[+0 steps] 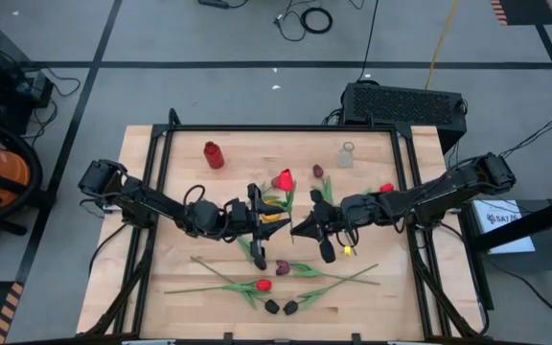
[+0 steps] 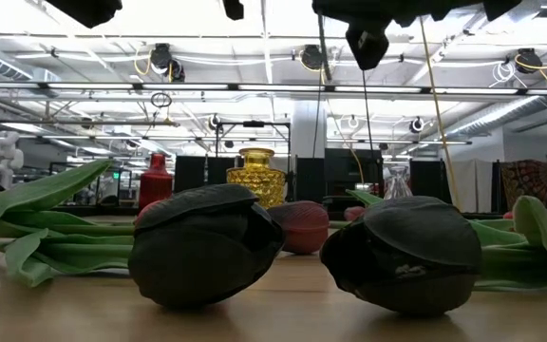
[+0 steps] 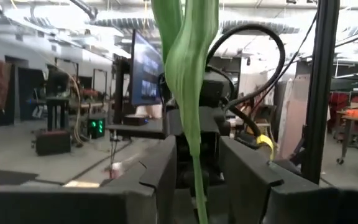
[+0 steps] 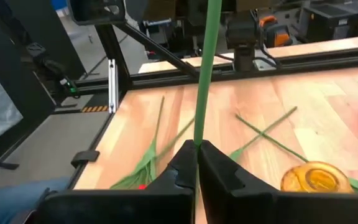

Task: Sort flowers into vase by color
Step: Put the top left red flower into the red vase

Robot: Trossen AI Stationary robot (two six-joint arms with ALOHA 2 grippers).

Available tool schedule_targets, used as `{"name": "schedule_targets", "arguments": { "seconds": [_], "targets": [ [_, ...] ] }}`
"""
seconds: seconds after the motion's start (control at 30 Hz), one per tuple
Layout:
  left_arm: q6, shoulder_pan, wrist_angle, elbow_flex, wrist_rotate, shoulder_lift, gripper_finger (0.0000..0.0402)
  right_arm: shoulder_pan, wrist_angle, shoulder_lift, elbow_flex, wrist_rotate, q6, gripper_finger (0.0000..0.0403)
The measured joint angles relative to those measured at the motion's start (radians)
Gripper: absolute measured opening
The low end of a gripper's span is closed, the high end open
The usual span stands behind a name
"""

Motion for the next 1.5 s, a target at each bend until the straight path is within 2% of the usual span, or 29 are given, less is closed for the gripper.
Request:
{"name": "schedule_targets", "arguments": {
  "seconds": [0.17, 0.37, 0.83, 0.93, 1.07, 1.23, 1.4, 1.5],
  "targets": [
    [-0.071, 0.012, -0.151, 0.022, 0.006, -0.024, 0.0129, -0.006, -0.022, -0.001, 0.000, 0.003, 0.026, 0.0000],
    [-0.072, 0.013, -0.309, 0.085, 0.048, -0.029, 0.0129, -0.017, -0.040, -0.001, 0.000, 0.002, 0.033, 0.0000],
    [-0.071, 0.014, -0.380, 0.097, -0.004, -0.055, 0.0129, -0.017, -0.073, -0.001, 0.000, 0.003, 0.037, 0.0000],
    [-0.073, 0.013, -0.420, 0.097, -0.007, -0.077, 0.0117, -0.017, -0.073, -0.001, 0.000, 0.003, 0.038, 0.0000],
    [-0.118, 0.014, -0.479, 0.098, -0.009, -0.107, 0.0078, -0.017, -0.072, 0.000, 0.000, 0.003, 0.038, 0.0002],
    [-0.125, 0.014, -0.512, 0.098, -0.011, -0.121, 0.0015, -0.017, -0.071, 0.000, 0.000, 0.002, 0.088, 0.0025],
    [-0.157, 0.019, -0.519, 0.098, -0.008, -0.120, 0.0016, -0.017, -0.074, -0.001, 0.000, -0.001, 0.119, 0.0073],
    [-0.179, 0.032, -0.588, 0.097, 0.049, -0.153, 0.0016, -0.017, -0.083, -0.001, 0.000, -0.002, 0.146, 0.0109]
  ]
}}
